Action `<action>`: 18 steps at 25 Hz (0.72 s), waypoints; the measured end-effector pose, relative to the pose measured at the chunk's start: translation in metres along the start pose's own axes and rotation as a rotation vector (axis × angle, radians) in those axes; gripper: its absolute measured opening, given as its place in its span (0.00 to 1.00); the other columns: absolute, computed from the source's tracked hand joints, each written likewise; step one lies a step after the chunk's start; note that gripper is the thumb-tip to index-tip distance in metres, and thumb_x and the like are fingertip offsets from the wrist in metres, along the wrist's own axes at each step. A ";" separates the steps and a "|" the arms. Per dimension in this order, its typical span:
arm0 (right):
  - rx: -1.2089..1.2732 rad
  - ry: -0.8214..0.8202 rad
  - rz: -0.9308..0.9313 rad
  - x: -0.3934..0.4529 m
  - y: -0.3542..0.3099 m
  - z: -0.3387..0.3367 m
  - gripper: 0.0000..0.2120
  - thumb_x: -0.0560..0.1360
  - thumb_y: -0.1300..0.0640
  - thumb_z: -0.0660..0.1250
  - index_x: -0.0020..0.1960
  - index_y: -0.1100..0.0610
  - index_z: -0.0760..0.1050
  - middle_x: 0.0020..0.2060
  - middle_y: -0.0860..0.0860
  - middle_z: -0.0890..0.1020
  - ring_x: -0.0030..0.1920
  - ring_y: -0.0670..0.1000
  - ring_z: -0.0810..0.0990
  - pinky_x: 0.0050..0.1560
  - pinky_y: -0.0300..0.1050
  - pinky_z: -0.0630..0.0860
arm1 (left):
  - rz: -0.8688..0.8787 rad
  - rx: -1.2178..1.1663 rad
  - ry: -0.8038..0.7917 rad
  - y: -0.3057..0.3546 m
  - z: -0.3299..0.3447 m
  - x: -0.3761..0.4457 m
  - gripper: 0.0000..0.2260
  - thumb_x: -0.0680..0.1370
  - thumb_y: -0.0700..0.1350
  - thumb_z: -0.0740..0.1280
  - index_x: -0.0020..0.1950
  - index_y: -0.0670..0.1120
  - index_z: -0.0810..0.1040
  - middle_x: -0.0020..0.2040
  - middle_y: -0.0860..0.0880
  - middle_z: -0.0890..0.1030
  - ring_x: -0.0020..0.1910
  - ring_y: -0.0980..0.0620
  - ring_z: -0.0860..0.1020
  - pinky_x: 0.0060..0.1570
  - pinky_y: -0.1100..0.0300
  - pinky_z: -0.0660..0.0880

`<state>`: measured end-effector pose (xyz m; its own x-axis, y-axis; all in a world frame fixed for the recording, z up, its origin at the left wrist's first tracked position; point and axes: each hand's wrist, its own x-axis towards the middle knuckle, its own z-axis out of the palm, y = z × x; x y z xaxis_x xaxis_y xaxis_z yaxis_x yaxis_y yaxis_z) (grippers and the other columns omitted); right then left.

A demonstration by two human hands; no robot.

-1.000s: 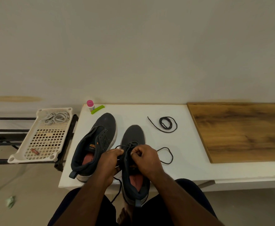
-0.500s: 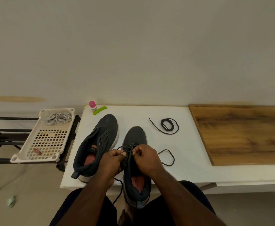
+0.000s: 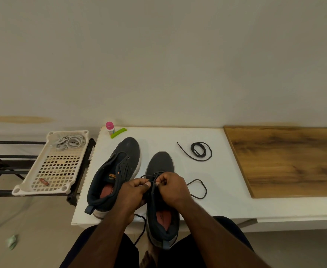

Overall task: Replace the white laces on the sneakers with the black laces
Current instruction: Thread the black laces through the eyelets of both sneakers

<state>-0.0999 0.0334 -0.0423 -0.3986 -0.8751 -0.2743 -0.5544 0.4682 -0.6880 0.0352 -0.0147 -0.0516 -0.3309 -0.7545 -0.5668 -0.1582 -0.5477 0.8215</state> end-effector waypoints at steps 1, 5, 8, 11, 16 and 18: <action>0.005 -0.002 0.005 0.000 0.000 -0.001 0.08 0.78 0.58 0.65 0.42 0.49 0.77 0.38 0.46 0.81 0.42 0.47 0.80 0.52 0.44 0.80 | 0.004 0.007 -0.008 0.001 0.000 -0.001 0.08 0.80 0.38 0.65 0.54 0.40 0.83 0.47 0.41 0.86 0.48 0.44 0.85 0.43 0.56 0.81; 0.033 0.020 0.013 0.000 0.002 -0.001 0.09 0.77 0.59 0.67 0.41 0.48 0.78 0.39 0.46 0.82 0.42 0.46 0.81 0.51 0.44 0.81 | -0.014 -0.013 -0.040 0.008 -0.001 -0.005 0.10 0.82 0.43 0.62 0.54 0.45 0.83 0.47 0.44 0.86 0.48 0.46 0.85 0.44 0.57 0.80; 0.001 0.058 0.008 -0.001 0.002 0.002 0.07 0.78 0.58 0.66 0.43 0.49 0.79 0.40 0.46 0.82 0.43 0.45 0.81 0.49 0.42 0.80 | 0.027 0.066 -0.024 0.010 0.001 -0.004 0.10 0.83 0.40 0.60 0.54 0.44 0.82 0.47 0.42 0.86 0.46 0.45 0.85 0.43 0.55 0.82; -0.057 0.096 -0.030 -0.003 0.002 0.004 0.07 0.79 0.58 0.65 0.44 0.50 0.79 0.41 0.46 0.82 0.42 0.45 0.80 0.48 0.40 0.79 | 0.073 0.166 -0.001 0.011 0.004 -0.001 0.11 0.83 0.38 0.58 0.52 0.44 0.81 0.48 0.37 0.84 0.47 0.39 0.84 0.50 0.45 0.82; -0.111 0.144 -0.062 -0.003 0.007 0.009 0.09 0.79 0.57 0.62 0.43 0.49 0.78 0.43 0.47 0.81 0.42 0.45 0.79 0.48 0.44 0.79 | 0.187 0.381 0.025 0.012 0.006 0.001 0.05 0.80 0.40 0.66 0.49 0.48 0.81 0.39 0.40 0.84 0.42 0.41 0.84 0.45 0.45 0.83; -0.088 0.152 -0.076 -0.003 0.009 0.009 0.09 0.80 0.57 0.63 0.46 0.50 0.80 0.43 0.47 0.82 0.43 0.46 0.80 0.50 0.43 0.79 | 0.176 0.384 0.015 0.012 0.006 0.002 0.04 0.79 0.41 0.67 0.48 0.49 0.80 0.39 0.42 0.84 0.43 0.41 0.84 0.45 0.45 0.83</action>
<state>-0.0971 0.0390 -0.0532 -0.4555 -0.8828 -0.1148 -0.6463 0.4166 -0.6394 0.0270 -0.0207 -0.0423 -0.3712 -0.8311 -0.4142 -0.4368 -0.2373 0.8677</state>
